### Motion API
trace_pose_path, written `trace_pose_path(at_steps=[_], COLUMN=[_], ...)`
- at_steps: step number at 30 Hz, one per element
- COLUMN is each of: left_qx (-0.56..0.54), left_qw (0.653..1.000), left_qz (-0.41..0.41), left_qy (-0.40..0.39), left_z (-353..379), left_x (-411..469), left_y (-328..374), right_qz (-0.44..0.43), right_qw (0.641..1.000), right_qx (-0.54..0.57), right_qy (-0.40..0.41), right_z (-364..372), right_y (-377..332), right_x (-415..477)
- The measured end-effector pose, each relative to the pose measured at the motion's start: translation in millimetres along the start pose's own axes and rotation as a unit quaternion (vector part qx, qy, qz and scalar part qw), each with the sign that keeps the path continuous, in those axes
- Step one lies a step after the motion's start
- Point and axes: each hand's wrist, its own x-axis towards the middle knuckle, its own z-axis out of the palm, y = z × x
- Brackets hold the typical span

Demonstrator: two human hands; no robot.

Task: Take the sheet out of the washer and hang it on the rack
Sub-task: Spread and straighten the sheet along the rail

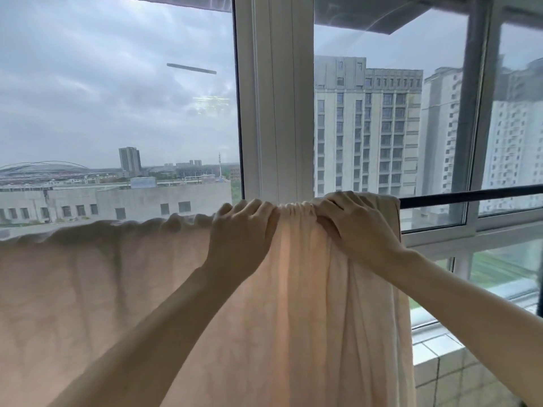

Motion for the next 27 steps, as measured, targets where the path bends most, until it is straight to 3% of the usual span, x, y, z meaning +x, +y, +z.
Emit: trace_pose_path(at_steps=[6,12,20,27], left_qx=[0.037,-0.01,0.004,0.0], left_qw=[0.999,0.992,0.973,0.958], left_qz=[-0.029,-0.123,-0.23,-0.283], left_qy=[0.016,0.012,-0.003,0.039], left_z=[2.2,2.1,-2.4,-8.6], left_x=[-1.7,3.3,14.5,19.6], left_y=[-5.1,1.6,18.1,12.8], right_qz=[-0.035,-0.08,-0.136,-0.11], right_qw=[0.998,0.995,0.987,0.992], right_qx=[-0.014,-0.036,-0.051,-0.049], right_qy=[0.041,0.05,0.071,0.045], right_z=[10.0,10.7,11.8,1.9], right_y=[6.6,21.1,41.7,73.4], right_x=[6.0,8.8,-1.5,-5.0])
